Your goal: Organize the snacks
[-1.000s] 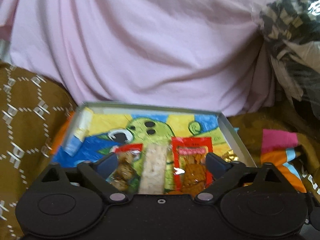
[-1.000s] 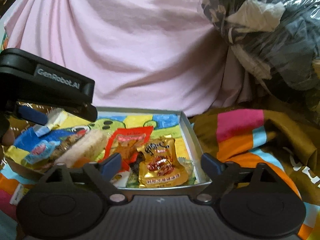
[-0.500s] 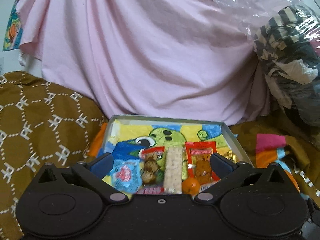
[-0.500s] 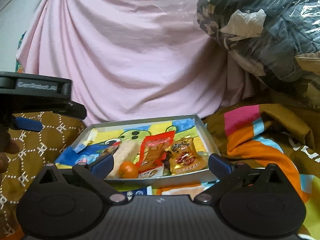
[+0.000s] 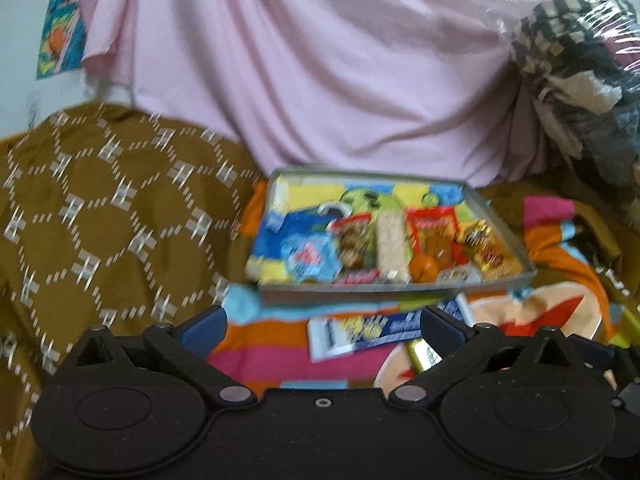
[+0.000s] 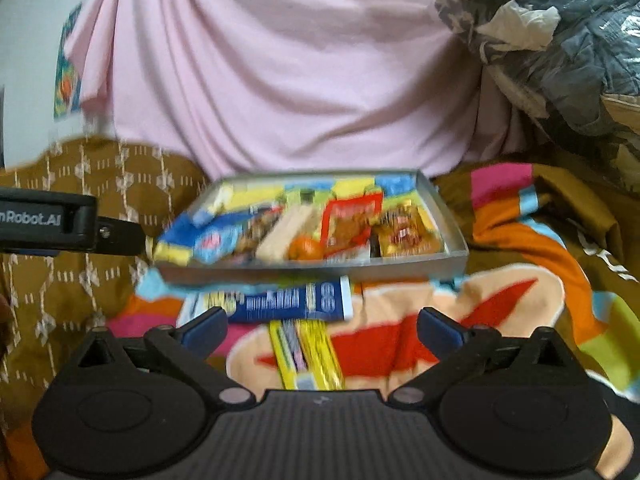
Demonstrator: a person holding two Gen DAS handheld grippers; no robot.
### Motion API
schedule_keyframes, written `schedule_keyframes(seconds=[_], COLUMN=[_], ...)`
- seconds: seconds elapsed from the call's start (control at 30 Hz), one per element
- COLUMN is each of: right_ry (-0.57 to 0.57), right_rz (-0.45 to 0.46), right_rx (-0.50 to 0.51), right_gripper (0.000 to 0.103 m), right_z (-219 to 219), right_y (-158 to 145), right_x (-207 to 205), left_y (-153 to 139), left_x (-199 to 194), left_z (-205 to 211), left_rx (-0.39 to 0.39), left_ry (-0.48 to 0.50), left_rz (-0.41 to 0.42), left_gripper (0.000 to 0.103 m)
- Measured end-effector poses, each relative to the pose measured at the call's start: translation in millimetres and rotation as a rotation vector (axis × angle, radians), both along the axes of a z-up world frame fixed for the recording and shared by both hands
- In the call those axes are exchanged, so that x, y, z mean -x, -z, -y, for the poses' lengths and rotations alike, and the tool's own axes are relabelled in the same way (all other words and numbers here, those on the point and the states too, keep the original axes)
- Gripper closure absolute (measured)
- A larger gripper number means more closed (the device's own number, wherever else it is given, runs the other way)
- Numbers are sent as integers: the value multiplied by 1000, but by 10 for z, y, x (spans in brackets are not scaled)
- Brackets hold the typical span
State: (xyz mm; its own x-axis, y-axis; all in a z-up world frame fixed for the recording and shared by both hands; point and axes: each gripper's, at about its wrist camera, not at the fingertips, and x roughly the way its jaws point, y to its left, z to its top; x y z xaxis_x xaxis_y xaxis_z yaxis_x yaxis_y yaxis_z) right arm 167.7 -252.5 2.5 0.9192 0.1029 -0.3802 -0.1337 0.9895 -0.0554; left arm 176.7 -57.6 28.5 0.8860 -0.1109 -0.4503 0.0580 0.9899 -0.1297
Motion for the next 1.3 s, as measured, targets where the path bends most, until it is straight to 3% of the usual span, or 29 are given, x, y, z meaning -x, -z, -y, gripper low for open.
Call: schedule_keyframes(seconds=[0.13,0.37,1.0,1.2,1.3], right_ry=[16,10,-35,-65,-120], right_rz=[-71,-173,-279,-277,-238], right_rx=[57,55,66,58,108], right_gripper=[0,0,0,0,0], right_z=[-106,-174,-258,-274,-330], right_y=[86,198,320,309,288], right_x=[97,186,71,7,-18], left_y=[182,462,667,647,587], left_x=[102,206,94,-39,-125], left_z=[-119,-225,-176,-121,-77], left_rx=[-7,-42,-94,-137,-164], left_ry=[-23,-43,-34,8,45], left_rz=[-49,-119,-197,-194,-171], left_gripper=[1,1,1,1,1])
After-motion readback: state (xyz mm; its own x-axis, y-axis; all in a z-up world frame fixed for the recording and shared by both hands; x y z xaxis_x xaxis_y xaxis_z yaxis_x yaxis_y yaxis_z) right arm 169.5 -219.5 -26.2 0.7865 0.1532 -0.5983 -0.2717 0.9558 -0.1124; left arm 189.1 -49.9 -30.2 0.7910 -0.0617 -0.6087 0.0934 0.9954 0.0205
